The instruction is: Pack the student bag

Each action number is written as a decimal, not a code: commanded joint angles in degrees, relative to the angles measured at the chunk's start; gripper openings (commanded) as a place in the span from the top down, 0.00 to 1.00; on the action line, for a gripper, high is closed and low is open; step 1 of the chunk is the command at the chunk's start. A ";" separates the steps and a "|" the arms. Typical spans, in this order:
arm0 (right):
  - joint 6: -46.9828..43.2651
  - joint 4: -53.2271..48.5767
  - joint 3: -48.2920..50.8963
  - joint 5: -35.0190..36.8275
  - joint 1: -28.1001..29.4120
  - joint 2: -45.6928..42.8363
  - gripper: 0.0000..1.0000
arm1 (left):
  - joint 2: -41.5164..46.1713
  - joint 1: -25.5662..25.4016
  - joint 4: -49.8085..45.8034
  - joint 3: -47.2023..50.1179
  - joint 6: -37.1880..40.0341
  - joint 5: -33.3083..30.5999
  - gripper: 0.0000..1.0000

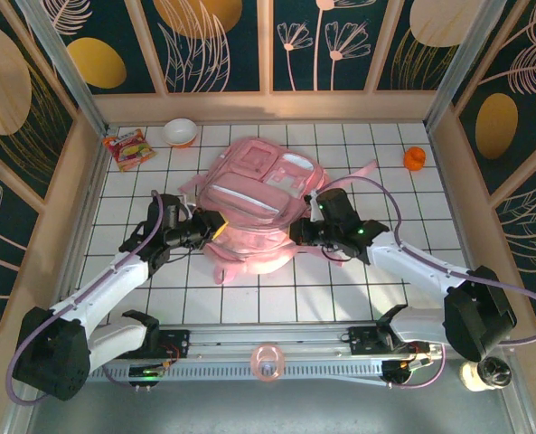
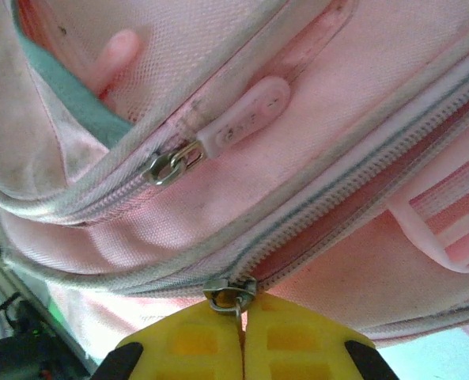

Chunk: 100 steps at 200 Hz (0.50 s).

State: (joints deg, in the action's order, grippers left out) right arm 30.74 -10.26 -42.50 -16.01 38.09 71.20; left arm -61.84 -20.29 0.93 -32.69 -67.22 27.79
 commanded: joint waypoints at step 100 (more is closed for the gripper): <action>1.95 1.60 -8.83 5.52 12.14 10.19 1.00 | -1.23 -11.18 4.46 2.76 -1.97 -3.62 0.50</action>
State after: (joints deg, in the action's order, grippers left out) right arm 32.08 -13.37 -48.60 -9.04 48.80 81.19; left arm -62.35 -31.09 2.20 -30.22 -67.79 23.97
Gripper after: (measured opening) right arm 0.052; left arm 0.495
